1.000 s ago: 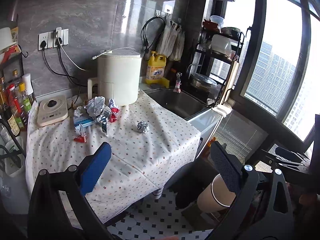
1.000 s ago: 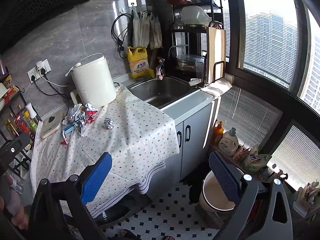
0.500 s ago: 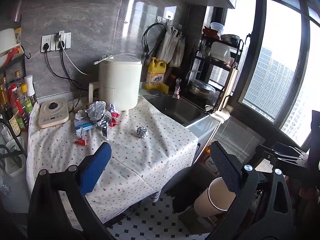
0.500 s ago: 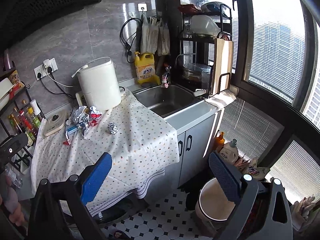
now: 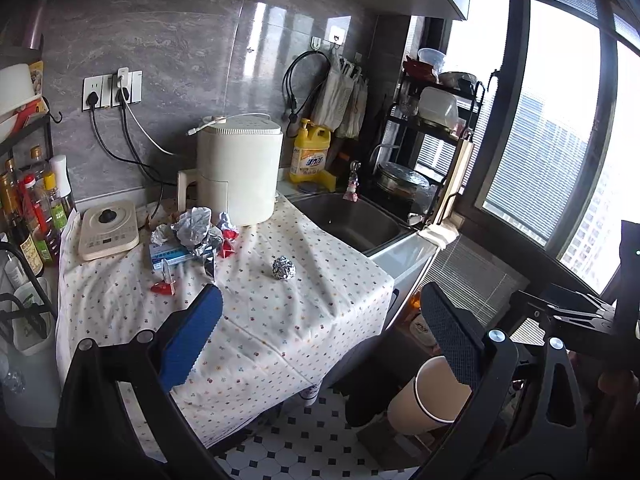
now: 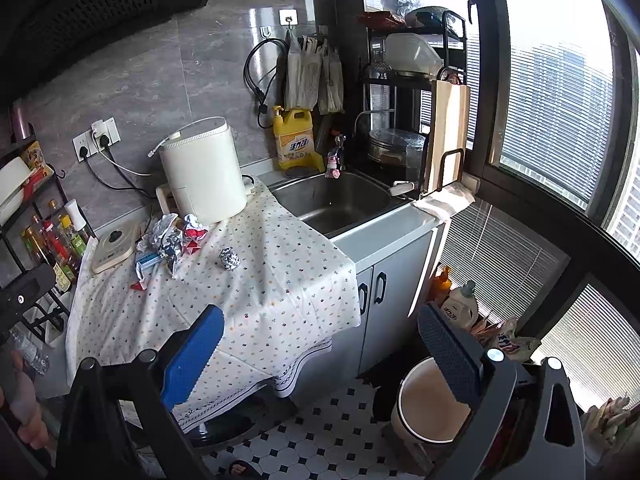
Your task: Collect trash
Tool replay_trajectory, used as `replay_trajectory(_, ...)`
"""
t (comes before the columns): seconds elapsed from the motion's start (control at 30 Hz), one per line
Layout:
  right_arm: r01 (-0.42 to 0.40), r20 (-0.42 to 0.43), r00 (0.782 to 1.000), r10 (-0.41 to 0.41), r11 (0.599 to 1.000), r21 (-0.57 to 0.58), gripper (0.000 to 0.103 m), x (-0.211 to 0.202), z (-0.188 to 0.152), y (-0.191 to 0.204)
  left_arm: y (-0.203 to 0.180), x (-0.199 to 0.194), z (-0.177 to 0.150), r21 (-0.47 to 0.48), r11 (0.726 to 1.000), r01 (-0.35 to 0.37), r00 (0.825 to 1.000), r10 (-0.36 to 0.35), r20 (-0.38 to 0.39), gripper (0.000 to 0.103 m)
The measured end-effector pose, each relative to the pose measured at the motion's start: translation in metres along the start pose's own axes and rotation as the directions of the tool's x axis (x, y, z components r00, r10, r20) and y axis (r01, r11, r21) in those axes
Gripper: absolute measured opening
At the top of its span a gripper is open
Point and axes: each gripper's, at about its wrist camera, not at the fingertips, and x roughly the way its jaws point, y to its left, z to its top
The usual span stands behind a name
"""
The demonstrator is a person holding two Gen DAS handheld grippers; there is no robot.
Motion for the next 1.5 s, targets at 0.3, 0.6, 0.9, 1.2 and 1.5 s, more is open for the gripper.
replay_trajectory(0.3,-0.008,0.010,1.000,0.009,1.000,-0.006,0.095,-0.001,0.007,-0.002,0.003,-0.006,0.001,-0.026,1.000,-0.003,1.000,0.003,-0.012,0.098)
replay_trajectory(0.6,-0.008,0.005,1.000,0.008,1.000,-0.005,0.095,0.008,0.006,0.006,0.015,-0.001,0.003,-0.021,1.000,-0.005,1.000,0.005,-0.010,0.098)
replay_trajectory(0.9,-0.026,-0.029,0.999,0.026,0.999,0.020,0.096,0.028,0.006,0.011,0.026,0.006,0.005,-0.022,0.999,-0.033,0.999,0.033,-0.026,0.098)
replay_trajectory(1.2,-0.001,-0.033,0.999,0.002,1.000,0.024,0.096,0.058,0.006,0.026,0.054,0.029,0.008,-0.023,0.998,-0.051,0.997,0.049,-0.053,0.098)
replay_trajectory(1.5,-0.128,-0.061,0.990,0.130,0.991,0.028,0.095,0.123,0.006,0.081,0.122,0.093,0.013,-0.044,0.999,-0.029,0.993,0.024,-0.112,0.097)
